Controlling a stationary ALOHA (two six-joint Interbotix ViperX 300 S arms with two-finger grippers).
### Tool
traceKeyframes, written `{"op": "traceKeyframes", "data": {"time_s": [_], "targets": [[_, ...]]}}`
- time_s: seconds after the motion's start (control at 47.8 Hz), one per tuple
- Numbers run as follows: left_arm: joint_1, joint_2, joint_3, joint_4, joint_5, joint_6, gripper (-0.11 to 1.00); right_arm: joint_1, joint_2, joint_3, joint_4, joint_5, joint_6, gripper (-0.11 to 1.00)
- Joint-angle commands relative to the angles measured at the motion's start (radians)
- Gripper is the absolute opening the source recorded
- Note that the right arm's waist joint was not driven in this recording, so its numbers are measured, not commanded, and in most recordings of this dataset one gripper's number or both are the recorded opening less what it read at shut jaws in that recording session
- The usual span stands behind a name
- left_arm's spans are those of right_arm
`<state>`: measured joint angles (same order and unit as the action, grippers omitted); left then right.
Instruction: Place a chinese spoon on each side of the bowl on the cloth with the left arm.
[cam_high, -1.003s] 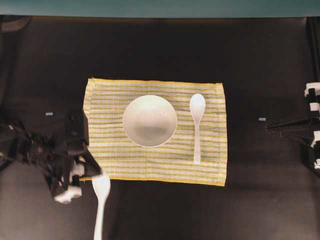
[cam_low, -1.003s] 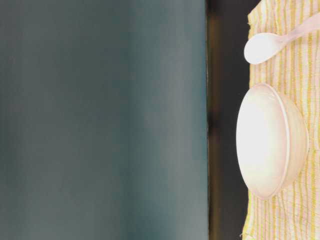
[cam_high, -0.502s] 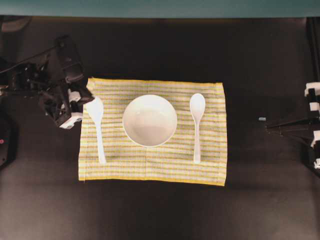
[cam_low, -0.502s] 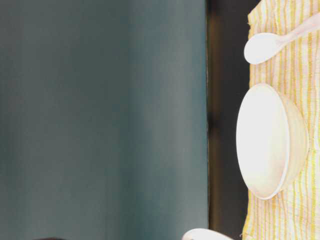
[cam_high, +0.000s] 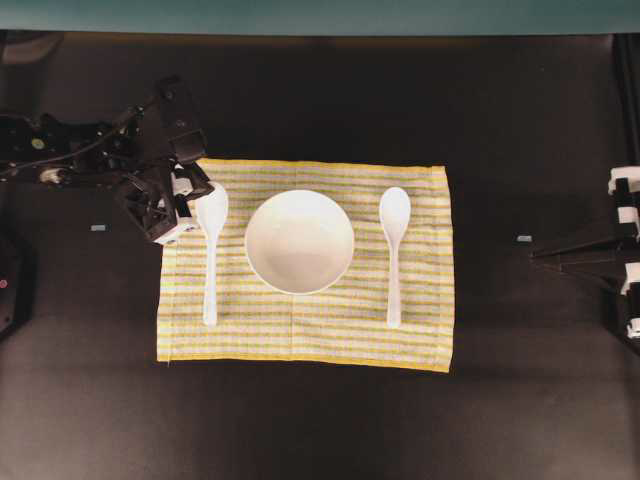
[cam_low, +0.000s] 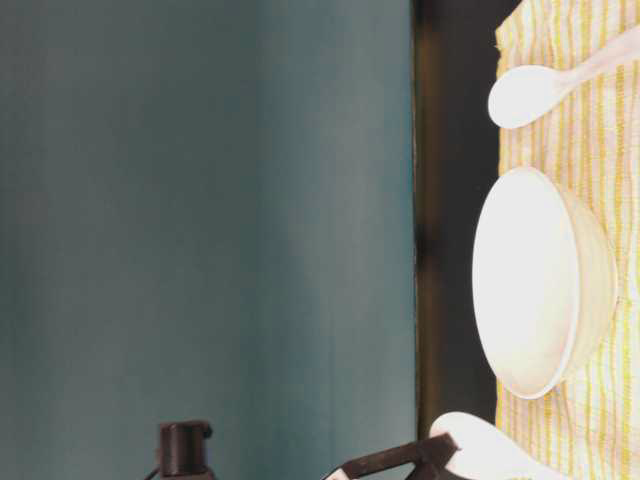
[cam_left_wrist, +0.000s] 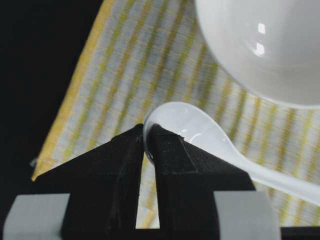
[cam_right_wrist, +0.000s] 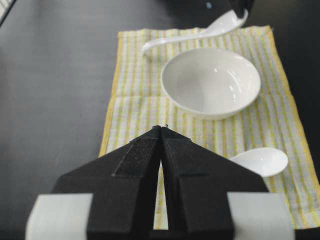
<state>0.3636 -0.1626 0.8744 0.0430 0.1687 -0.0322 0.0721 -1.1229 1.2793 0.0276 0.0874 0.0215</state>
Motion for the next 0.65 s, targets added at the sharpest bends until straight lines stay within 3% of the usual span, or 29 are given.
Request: {"op": "traceKeyframes", "data": {"time_s": [0.0,0.46,0.543,0.627], "targets": [[0.032,0.034,-0.003,0.003,-0.055,0.012,0.05,0.000,0.009,-0.002,0.003,-0.005,0.006,-0.01],[0.032,0.221,0.011,0.003,-0.164,0.003,0.06,0.000,0.009,0.000,0.003,-0.005,0.006,-0.01],[0.032,0.216,0.012,0.003,-0.175,0.000,0.16,0.000,0.009,0.002,0.003,0.000,0.006,-0.01],[0.032,0.209,0.015,0.003,-0.189,-0.018,0.36,0.000,0.009,0.002,0.003,0.005,0.008,-0.01]]}}
